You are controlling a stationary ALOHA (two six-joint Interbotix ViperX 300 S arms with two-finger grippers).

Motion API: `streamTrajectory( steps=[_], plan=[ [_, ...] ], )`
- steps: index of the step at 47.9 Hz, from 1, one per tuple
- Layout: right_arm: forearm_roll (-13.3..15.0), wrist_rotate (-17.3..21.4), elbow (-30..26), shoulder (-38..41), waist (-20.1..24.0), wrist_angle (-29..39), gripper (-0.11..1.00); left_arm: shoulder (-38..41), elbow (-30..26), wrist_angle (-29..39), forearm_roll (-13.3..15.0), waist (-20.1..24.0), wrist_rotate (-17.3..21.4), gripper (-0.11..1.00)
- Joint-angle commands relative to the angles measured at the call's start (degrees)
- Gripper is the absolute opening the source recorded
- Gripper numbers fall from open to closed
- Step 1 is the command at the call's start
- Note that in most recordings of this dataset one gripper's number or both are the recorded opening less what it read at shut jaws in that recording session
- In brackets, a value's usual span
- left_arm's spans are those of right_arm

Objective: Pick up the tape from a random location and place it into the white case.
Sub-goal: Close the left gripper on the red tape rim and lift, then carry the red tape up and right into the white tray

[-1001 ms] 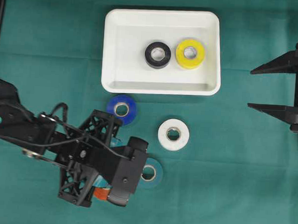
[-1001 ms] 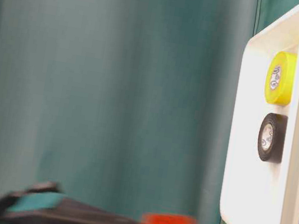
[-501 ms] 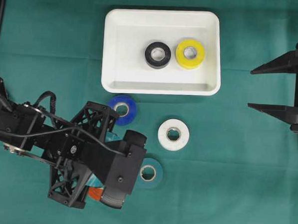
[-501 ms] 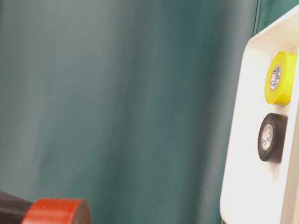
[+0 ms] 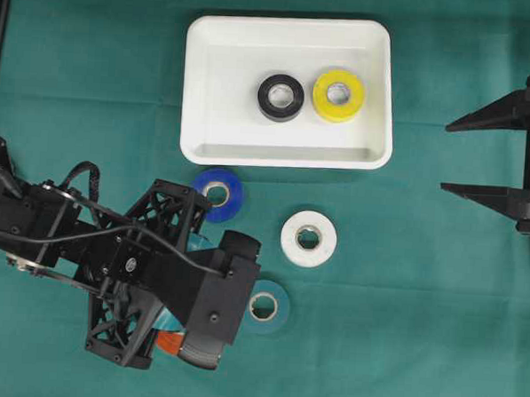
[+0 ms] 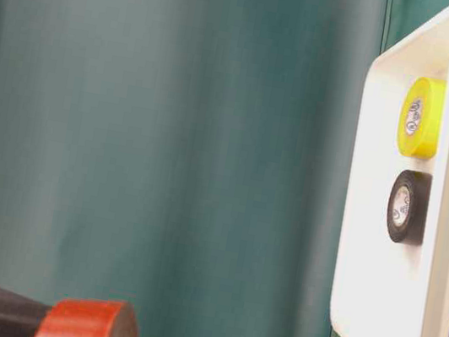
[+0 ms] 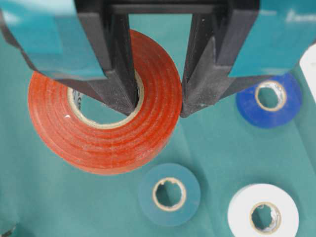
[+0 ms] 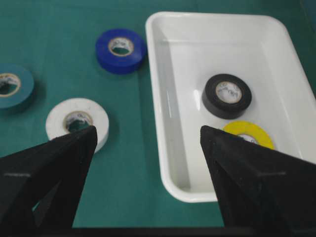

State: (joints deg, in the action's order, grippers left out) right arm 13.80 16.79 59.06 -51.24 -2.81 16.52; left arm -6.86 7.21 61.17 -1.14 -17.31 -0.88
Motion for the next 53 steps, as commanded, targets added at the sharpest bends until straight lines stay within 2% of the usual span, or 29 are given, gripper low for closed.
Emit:
streamTrajectory(
  steps=[1, 26, 43, 53],
  plan=[
    [0.09, 0.0, -0.97, 0.09, 0.0, -0.26, 0.85, -1.67, -1.41, -0.26, -0.18, 0.09, -0.09, 0.21],
    [0.09, -0.18, -0.97, 0.09, 0.09, 0.0, 0.85, -1.58, -1.58, -0.35, -0.26, 1.58, -0.09, 0.21],
    [0.44, -0.26, -1.14, 0.09, 0.09, 0.09, 0.85, -1.58, -1.32, -0.79, -0.18, 8.0, 0.35, 0.21],
    [0.35, -0.26, -1.14, 0.09, 0.09, 0.09, 0.85, -1.49, -0.53, -0.7, -0.18, 13.71, 0.62, 0.21]
  ],
)
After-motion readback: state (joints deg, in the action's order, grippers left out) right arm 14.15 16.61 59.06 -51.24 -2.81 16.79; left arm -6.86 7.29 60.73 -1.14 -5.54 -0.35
